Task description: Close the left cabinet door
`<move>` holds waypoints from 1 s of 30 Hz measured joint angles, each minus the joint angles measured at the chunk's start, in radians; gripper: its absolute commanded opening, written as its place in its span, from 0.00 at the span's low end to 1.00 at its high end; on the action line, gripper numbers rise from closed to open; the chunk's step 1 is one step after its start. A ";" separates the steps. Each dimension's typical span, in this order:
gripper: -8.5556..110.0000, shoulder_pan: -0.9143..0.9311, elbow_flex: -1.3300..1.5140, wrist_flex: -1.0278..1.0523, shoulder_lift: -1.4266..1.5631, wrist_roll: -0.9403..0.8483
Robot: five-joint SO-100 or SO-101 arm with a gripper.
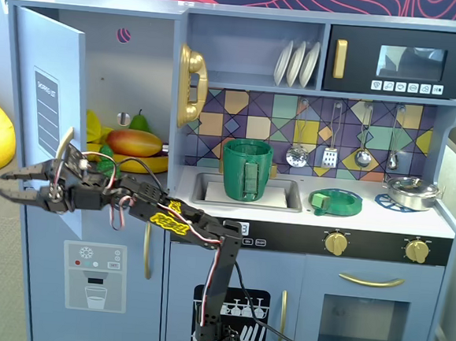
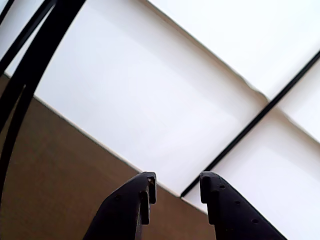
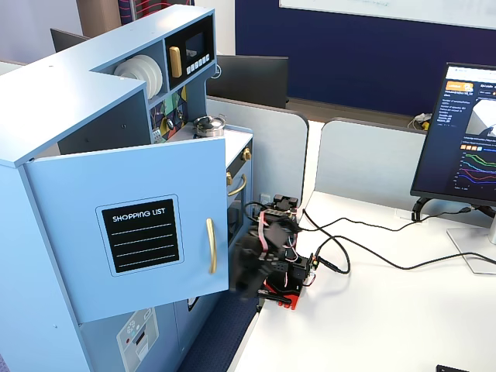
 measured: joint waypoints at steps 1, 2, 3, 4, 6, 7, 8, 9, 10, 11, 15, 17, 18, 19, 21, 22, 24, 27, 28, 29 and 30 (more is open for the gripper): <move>0.07 0.014 -0.006 0.006 -0.003 0.012; 0.07 0.018 -0.009 0.009 -0.003 0.025; 0.07 0.031 -0.012 0.011 -0.003 0.031; 0.07 0.046 -0.012 0.011 -0.003 0.043; 0.07 0.077 -0.012 0.014 -0.003 0.060; 0.07 0.092 -0.012 0.017 -0.003 0.071; 0.07 0.107 -0.012 0.017 -0.003 0.074; 0.07 0.121 -0.012 0.017 -0.003 0.081; 0.07 0.137 -0.012 0.017 -0.002 0.086; 0.07 0.152 -0.008 0.017 0.003 0.089; 0.07 0.218 0.040 0.034 0.041 0.097; 0.07 0.258 0.061 0.043 0.064 0.103; 0.07 0.278 0.074 0.048 0.078 0.107; 0.07 0.302 0.086 0.054 0.091 0.112; 0.07 0.360 0.109 0.063 0.117 0.123; 0.07 0.385 0.114 0.071 0.127 0.130; 0.07 0.434 0.114 0.084 0.146 0.141; 0.07 0.500 0.114 0.106 0.164 0.156; 0.07 0.523 0.114 0.115 0.169 0.164; 0.07 0.546 0.114 0.124 0.173 0.166; 0.07 0.566 0.114 0.132 0.176 0.169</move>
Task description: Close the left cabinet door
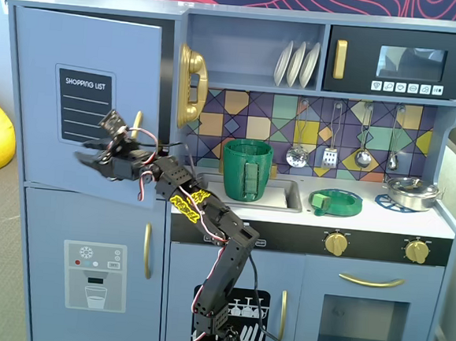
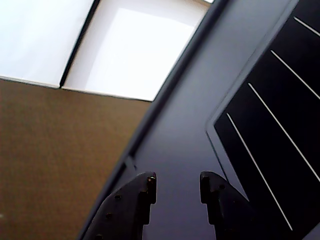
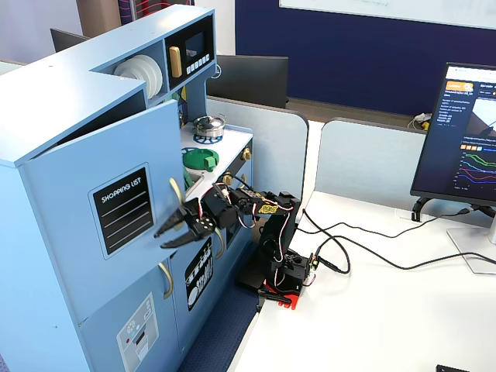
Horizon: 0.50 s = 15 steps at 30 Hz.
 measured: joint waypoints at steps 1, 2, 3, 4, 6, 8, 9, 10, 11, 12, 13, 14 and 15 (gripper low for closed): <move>0.07 0.020 0.000 0.008 0.003 0.003; 0.07 0.040 0.000 0.014 0.006 0.006; 0.07 0.060 0.000 0.020 0.008 0.009; 0.07 0.081 0.000 0.026 0.008 0.009; 0.07 0.114 0.000 0.034 0.008 0.012; 0.07 0.152 0.000 0.038 0.008 0.026; 0.07 0.172 0.000 0.040 0.008 0.031; 0.07 0.192 -0.006 0.043 0.005 0.037; 0.07 0.213 -0.015 0.046 -0.003 0.043; 0.07 0.233 -0.029 0.048 -0.014 0.049; 0.07 0.255 -0.044 0.051 -0.029 0.055; 0.07 0.273 -0.058 0.052 -0.043 0.069; 0.07 0.291 -0.069 0.054 -0.057 0.061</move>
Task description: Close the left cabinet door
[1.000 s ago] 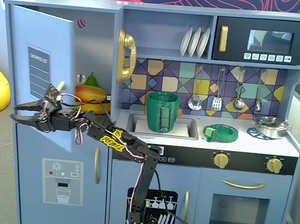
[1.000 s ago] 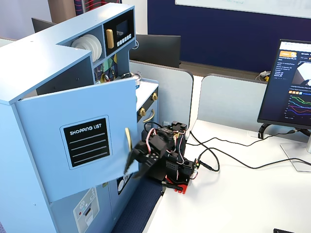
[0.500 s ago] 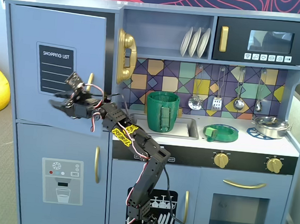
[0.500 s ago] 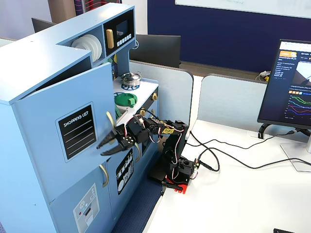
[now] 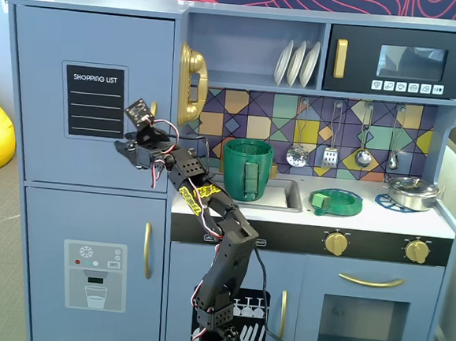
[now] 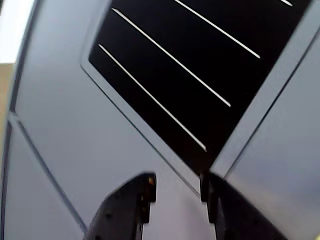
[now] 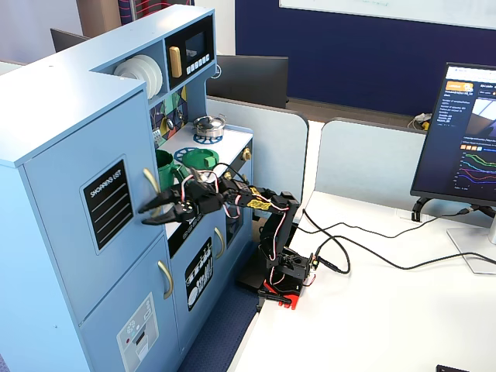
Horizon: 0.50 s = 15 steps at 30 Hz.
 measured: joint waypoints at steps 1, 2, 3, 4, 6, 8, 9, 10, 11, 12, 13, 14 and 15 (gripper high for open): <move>0.07 0.014 -0.011 0.000 -0.012 0.002; 0.07 0.023 -0.015 0.000 -0.020 0.005; 0.07 0.028 -0.021 0.000 -0.028 0.008; 0.07 0.031 -0.021 0.000 -0.031 0.009; 0.07 0.032 -0.021 0.000 -0.032 0.011; 0.07 0.032 -0.020 0.000 -0.029 0.020; 0.07 0.032 -0.012 0.006 -0.018 0.023; 0.07 0.032 0.003 0.023 0.000 0.026; 0.07 0.032 0.029 0.043 0.028 0.028; 0.07 0.032 0.060 0.069 0.064 0.028; 0.07 0.032 0.100 0.098 0.107 0.026; 0.07 0.026 0.141 0.130 0.156 0.023; 0.07 0.023 0.184 0.166 0.207 0.021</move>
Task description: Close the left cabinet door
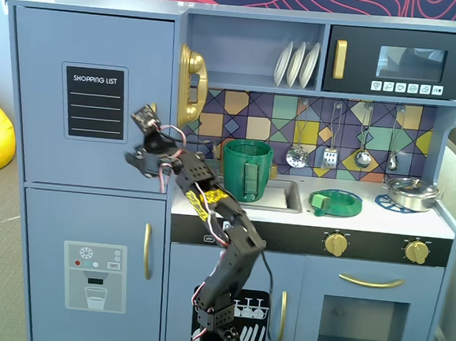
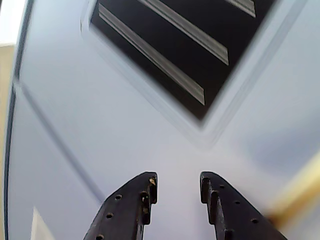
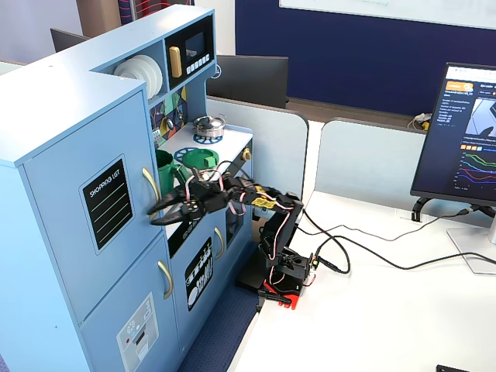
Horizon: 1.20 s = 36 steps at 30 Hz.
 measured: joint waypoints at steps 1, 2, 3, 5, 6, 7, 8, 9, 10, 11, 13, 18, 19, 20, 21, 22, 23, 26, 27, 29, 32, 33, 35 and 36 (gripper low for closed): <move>0.07 0.003 0.040 0.038 0.051 -0.002; 0.07 0.012 0.077 0.077 0.097 -0.002; 0.07 0.015 0.110 0.115 0.147 0.000; 0.07 0.040 0.170 0.198 0.244 0.005; 0.07 0.072 0.202 0.250 0.291 0.005; 0.07 0.112 0.236 0.299 0.336 0.005; 0.07 0.155 0.272 0.344 0.380 0.005; 0.07 0.196 0.307 0.388 0.425 0.005; 0.07 0.238 0.341 0.426 0.463 0.006; 0.07 0.287 0.376 0.462 0.500 0.014; 0.07 0.370 0.445 0.528 0.566 0.037; 0.07 0.522 0.603 0.652 0.706 0.121; 0.07 0.548 0.640 0.658 0.729 0.149; 0.07 0.569 0.676 0.660 0.750 0.170; 0.07 0.586 0.716 0.660 0.772 0.195; 0.07 0.600 0.759 0.649 0.790 0.225; 0.07 0.607 0.804 0.630 0.811 0.250; 0.07 0.627 0.942 0.549 0.864 0.299; 0.07 0.637 0.988 0.514 0.876 0.316; 0.07 0.655 1.071 0.449 0.888 0.354; 0.07 0.675 1.177 0.391 0.923 0.402; 0.07 0.680 1.207 0.382 0.940 0.416; 0.07 0.693 1.266 0.373 0.971 0.433; 0.07 0.701 1.295 0.373 0.989 0.439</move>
